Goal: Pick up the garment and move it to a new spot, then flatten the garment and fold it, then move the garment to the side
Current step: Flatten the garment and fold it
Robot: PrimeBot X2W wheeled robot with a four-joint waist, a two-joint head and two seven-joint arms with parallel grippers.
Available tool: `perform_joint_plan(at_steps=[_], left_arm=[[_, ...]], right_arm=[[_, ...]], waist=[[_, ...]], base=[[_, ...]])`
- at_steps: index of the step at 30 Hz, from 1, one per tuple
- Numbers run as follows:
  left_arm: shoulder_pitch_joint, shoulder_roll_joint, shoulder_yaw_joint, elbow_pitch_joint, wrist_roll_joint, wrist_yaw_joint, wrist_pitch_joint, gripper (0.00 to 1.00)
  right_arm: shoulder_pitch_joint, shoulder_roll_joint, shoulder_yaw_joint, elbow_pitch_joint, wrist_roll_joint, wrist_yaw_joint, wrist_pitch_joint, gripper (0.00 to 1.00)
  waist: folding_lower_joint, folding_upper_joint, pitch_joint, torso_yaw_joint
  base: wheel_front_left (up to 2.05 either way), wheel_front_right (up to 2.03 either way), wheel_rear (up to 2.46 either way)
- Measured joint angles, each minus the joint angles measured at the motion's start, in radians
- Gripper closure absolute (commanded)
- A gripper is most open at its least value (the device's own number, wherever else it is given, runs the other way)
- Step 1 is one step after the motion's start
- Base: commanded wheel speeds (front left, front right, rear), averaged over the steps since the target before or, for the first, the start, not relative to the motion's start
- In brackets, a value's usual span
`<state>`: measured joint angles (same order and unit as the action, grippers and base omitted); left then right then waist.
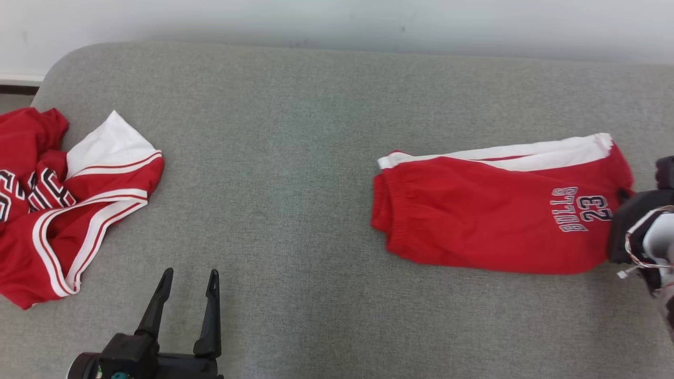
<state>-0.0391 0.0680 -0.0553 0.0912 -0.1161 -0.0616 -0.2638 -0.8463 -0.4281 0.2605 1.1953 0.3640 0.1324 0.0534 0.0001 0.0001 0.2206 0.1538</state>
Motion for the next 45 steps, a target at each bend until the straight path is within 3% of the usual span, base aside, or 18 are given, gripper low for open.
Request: perform_joint_plan(at_steps=[8, 16, 26, 39, 40, 41, 42, 45], left_arm=[[0.001, -0.008, -0.002, 0.01, 0.004, -0.008, 0.0, 0.0], [0.023, -0.013, 0.003, 0.033, 0.009, -0.009, 0.0, 0.0], [0.04, -0.015, 0.002, 0.045, 0.006, -0.011, 0.0, 0.0], [0.044, -0.017, -0.009, 0.056, -0.007, -0.013, 0.0, 0.0], [0.045, -0.017, -0.01, 0.056, -0.007, -0.012, 0.0, 0.0], [0.045, -0.017, -0.011, 0.057, -0.007, -0.009, 0.0, 0.0], [0.047, -0.017, -0.012, 0.058, -0.009, -0.009, 0.0, 0.0], [0.049, -0.017, -0.013, 0.058, -0.014, -0.007, 0.0, 0.0]], right_arm=[[-0.021, -0.07, -0.023, 0.03, -0.157, 0.0, -0.076, 1.0], [-0.002, 0.074, -0.034, -0.052, -0.278, 0.0, -0.105, 1.0], [0.058, 0.289, 0.048, -0.186, -0.323, 0.0, 0.013, 1.0], [0.109, 0.368, 0.114, -0.207, -0.321, 0.0, 0.094, 1.0], [0.112, 0.37, 0.119, -0.205, -0.317, 0.0, 0.102, 0.82], [0.115, 0.372, 0.121, -0.203, -0.31, 0.0, 0.107, 0.82], [0.119, 0.372, 0.121, -0.205, -0.302, 0.0, 0.107, 0.0], [0.131, 0.374, 0.122, -0.225, -0.259, 0.0, 0.084, 0.0]], waist=[[-0.0001, 0.0, -0.029, -0.021], [-0.0001, 0.0, -0.08, -0.039], [-0.0001, -0.0001, -0.126, -0.038], [-0.0001, -0.0001, -0.138, 0.006], [-0.0001, -0.0001, -0.14, 0.007], [-0.0001, -0.0001, -0.141, 0.007], [-0.0001, -0.0001, -0.143, 0.007], [-0.0001, 0.0, -0.149, 0.004]], base=[[0.0, 0.0, 0.0], [0.0, 0.0, 0.0], [0.0, 0.0, 0.0], [0.0, 0.0, 0.0], [0.0, 0.0, 0.0], [0.0, 0.0, 0.0], [0.0, 0.0, 0.0], [0.0, 0.0, 0.0]])
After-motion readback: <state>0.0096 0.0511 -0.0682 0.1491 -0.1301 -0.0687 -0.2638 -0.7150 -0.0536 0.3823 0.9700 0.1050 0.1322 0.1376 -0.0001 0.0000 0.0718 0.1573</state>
